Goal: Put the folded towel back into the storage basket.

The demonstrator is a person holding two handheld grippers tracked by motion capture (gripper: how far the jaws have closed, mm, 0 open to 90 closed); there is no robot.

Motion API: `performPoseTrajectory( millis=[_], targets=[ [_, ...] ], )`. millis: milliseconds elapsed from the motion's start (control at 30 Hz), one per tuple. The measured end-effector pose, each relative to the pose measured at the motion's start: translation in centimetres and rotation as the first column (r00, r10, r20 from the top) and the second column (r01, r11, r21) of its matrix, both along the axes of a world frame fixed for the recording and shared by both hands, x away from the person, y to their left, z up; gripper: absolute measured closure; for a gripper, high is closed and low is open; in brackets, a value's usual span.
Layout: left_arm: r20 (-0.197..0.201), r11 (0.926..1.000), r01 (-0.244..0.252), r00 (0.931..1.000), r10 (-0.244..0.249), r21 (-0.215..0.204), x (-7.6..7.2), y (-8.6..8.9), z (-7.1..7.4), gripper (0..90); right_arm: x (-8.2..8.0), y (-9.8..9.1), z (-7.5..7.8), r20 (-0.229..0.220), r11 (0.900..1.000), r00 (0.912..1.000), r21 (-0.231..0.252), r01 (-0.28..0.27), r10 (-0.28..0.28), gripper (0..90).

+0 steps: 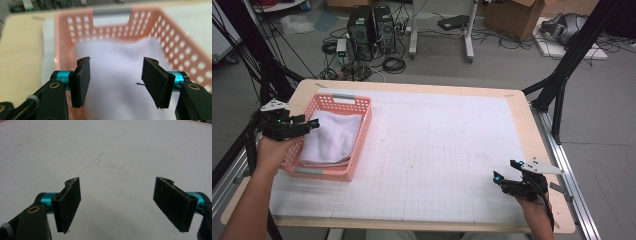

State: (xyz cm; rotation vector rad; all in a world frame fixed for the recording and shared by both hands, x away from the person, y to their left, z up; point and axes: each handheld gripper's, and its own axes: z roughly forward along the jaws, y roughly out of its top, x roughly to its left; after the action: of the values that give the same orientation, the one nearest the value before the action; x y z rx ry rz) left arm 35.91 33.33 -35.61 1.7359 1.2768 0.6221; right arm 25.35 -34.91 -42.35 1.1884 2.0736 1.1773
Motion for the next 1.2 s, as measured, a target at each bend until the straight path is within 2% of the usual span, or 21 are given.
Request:
performPoseTrajectory(
  millis=[67,133,267,367,433,500,533,567,600,667,733,833,867,900,933,967,1000,1067,1100,1133,1200],
  targets=[
    [0.017,0.9997,0.023,0.9996,-0.023,-0.008,-0.4,-0.6,0.4,40.6,0.0,0.1,0.0,-0.003,1.0000,1.0000,0.001,0.001,-0.001,21.3],
    [0.009,0.9992,0.039,0.9992,-0.039,0.007,-0.5,-1.4,0.2,41.7,0.0,0.1,0.1,-0.001,1.0000,1.0000,0.001,-0.002,0.002,21.3],
    [-0.078,0.9975,0.052,0.9958,-0.048,0.047,0.2,-2.9,-1.0,41.1,0.0,0.3,0.2,0.000,1.0000,1.0000,0.001,-0.007,0.007,21.3],
    [-0.175,0.9923,0.062,0.9837,-0.043,0.108,1.1,-4.0,-2.1,40.9,0.0,0.3,0.2,0.004,1.0000,1.0000,0.002,-0.008,0.008,21.3],
    [-0.219,0.9873,0.046,0.9757,-0.012,0.152,1.7,-4.5,-2.8,40.9,0.0,0.2,0.2,0.002,1.0000,1.0000,0.003,-0.006,0.006,21.3],
    [-0.266,0.9851,0.039,0.9640,0.007,0.167,2.2,-4.8,-3.4,40.9,0.0,0.2,0.2,0.002,1.0000,1.0000,0.005,-0.006,0.006,21.3],
    [-0.266,0.9851,0.039,0.9640,0.007,0.167,2.2,-4.8,-3.4,40.8,0.0,0.2,0.2,0.000,1.0000,1.0000,0.007,-0.006,0.006,21.3],
    [-0.304,0.9834,0.036,0.9523,0.020,0.178,2.7,-5.1,-3.9,40.9,0.0,0.2,0.2,0.000,1.0000,1.0000,0.007,-0.007,0.007,21.3],
    [-0.322,0.9812,0.044,0.9465,0.019,0.188,2.8,-5.3,-4.2,40.9,0.0,0.2,0.2,0.000,1.0000,1.0000,0.006,-0.006,0.006,21.3],
    [-0.368,0.9739,0.060,0.9295,0.025,0.219,3.2,-5.8,-5.0,40.2,0.0,0.1,0.2,0.001,1.0000,1.0000,0.004,-0.008,0.008,21.3],
    [-0.367,0.9729,0.053,0.9295,0.034,0.225,3.3,-6.0,-5.3,39.2,0.0,0.2,0.2,0.001,1.0000,1.0000,0.005,-0.008,0.008,21.3],
    [-0.368,0.9757,0.050,0.9291,0.033,0.213,3.3,-5.8,-5.3,39.2,0.0,0.2,0.2,0.003,0.9999,0.9999,0.004,-0.011,0.011,21.3],
    [-0.363,0.9773,0.045,0.9312,0.034,0.207,3.3,-5.7,-5.2,39.2,0.0,0.2,0.2,0.003,0.9999,0.9999,0.004,-0.012,0.012,21.3],
    [-0.345,0.9801,0.032,0.9378,0.038,0.196,3.2,-5.6,-5.0,39.0,0.0,0.2,0.3,0.003,0.9999,0.9999,0.004,-0.012,0.012,21.3],
    [-0.311,0.9834,0.016,0.9495,0.042,0.181,3.0,-5.4,-4.7,38.9,0.0,0.2,0.3,0.007,0.9999,0.9999,0.004,-0.012,0.012,21.3],
    [-0.264,0.9887,-0.001,0.9637,0.041,0.150,2.7,-5.3,-4.4,38.2,0.0,0.2,0.3,0.008,0.9999,0.9999,0.006,-0.011,0.011,21.3],
    [-0.221,0.9943,-0.003,0.9749,0.027,0.107,2.4,-5.1,-4.1,38.0,-0.1,0.2,0.3,0.008,0.9999,0.9999,0.006,-0.010,0.010,21.3],
    [-0.123,0.9992,-0.002,0.9924,0.007,0.039,1.7,-5.0,-3.2,36.7,-0.1,0.1,0.4,0.009,0.9999,0.9999,0.016,-0.007,0.007,21.3],
    [-0.071,1.0000,0.003,0.9975,-0.003,0.001,1.3,-5.0,-2.9,35.2,-0.1,0.1,0.4,0.008,0.9998,1.0000,0.017,-0.005,0.005,21.3],
    [-0.020,0.9994,0.009,0.9998,-0.009,-0.032,0.9,-5.1,-2.5,35.1,-0.1,0.1,0.4,0.005,0.9998,1.0000,0.019,-0.003,0.003,21.3],
    [0.067,0.9959,0.026,0.9975,-0.020,-0.087,0.1,-5.5,-1.8,31.8,0.0,0.0,0.3,0.008,0.9999,1.0000,0.015,-0.005,0.005,21.3]
  ],
)
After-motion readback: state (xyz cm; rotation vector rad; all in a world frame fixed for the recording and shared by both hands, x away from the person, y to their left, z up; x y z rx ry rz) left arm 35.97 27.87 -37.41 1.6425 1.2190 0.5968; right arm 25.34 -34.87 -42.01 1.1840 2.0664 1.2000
